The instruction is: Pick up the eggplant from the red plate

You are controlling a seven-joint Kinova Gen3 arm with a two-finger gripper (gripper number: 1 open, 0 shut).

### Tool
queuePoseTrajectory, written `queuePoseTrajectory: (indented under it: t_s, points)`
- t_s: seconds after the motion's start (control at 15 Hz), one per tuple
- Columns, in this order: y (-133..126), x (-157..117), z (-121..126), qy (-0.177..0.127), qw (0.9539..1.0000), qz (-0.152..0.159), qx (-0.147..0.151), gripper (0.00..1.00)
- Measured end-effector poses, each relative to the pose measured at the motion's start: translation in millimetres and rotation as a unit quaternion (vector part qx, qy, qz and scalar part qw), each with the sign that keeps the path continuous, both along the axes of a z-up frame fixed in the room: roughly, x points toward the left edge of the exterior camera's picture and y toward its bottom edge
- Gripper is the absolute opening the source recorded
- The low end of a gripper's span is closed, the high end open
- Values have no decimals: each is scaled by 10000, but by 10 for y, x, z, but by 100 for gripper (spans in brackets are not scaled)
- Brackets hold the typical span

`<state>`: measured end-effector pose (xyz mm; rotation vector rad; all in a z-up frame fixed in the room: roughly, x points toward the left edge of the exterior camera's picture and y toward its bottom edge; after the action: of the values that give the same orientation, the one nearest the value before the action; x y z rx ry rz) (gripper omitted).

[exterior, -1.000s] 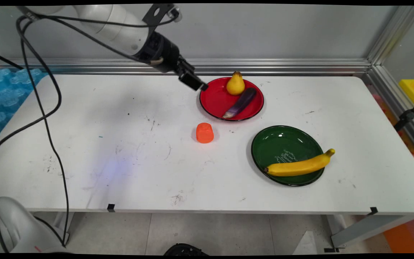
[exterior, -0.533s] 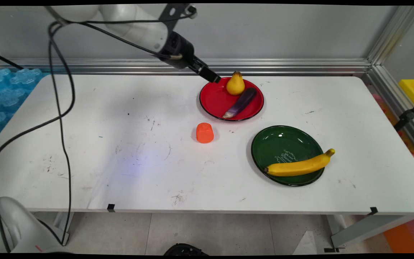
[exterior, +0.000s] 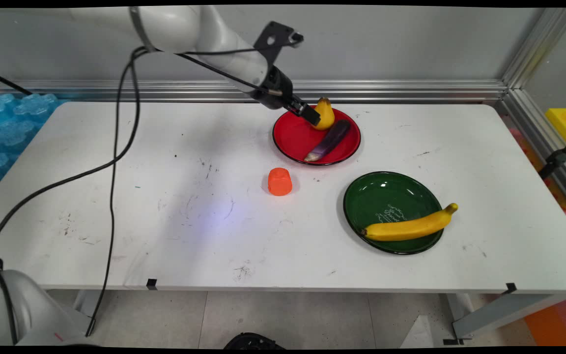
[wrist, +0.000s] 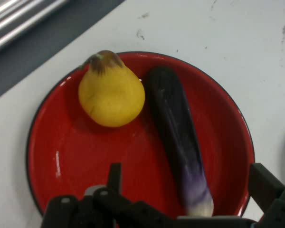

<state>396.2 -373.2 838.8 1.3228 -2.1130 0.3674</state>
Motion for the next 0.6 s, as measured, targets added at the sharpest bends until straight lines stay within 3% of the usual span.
queuePoseTrajectory:
  t_s: [0.6]
  points:
    - [-467, -408, -448, -30, 9992, 25, 404, 100]
